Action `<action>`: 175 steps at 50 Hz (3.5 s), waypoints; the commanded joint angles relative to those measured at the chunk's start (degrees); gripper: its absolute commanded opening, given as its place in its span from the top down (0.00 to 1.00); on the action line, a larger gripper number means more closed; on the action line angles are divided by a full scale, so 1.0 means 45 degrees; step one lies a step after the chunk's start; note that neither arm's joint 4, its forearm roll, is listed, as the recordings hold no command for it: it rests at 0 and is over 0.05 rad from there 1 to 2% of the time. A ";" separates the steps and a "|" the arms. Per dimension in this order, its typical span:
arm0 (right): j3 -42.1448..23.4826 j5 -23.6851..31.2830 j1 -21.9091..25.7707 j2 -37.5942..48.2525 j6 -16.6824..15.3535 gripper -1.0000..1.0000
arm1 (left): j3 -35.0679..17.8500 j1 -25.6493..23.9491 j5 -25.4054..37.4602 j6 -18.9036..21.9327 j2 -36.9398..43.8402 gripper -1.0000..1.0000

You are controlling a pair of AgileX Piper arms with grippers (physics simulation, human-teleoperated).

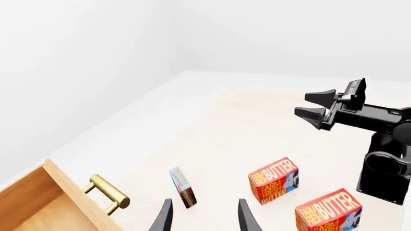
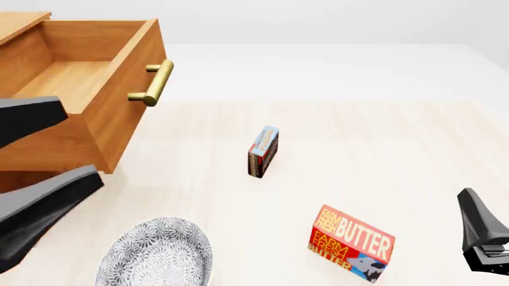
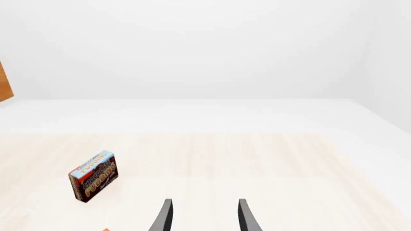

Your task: Put the chocolate pudding in the top drawer of the cabinet and close it.

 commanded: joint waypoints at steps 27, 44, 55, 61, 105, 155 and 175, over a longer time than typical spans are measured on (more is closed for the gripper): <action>0.0000 0.0000 0.0003 -0.0001 -0.0002 0.00 | 0.2870 -0.1120 -0.3782 -0.0974 0.0624 0.00; 0.0000 0.0000 -0.0001 -0.0001 -0.0001 0.00 | 0.3317 -0.1108 -0.5926 -0.1925 0.2541 0.00; 0.0000 0.0000 -0.0001 0.0000 0.0001 0.00 | 0.3871 -0.0914 -0.7334 -0.2172 0.3897 0.00; 0.0000 -0.0001 0.0000 0.0003 -0.0002 0.00 | 0.3556 -0.0974 -0.7411 -0.2170 0.4676 0.00; 0.0000 0.0001 0.0001 -0.0002 0.0003 0.00 | 0.1561 -0.1423 -0.8137 -0.2888 0.8419 0.00; 0.0000 0.0000 -0.0003 0.0000 0.0001 0.00 | 0.0081 0.0372 -0.7616 -0.3947 1.1045 0.00; 0.0000 0.0000 -0.0001 0.0001 0.0000 0.00 | 0.0354 0.1264 -0.8245 -0.4584 1.1756 0.00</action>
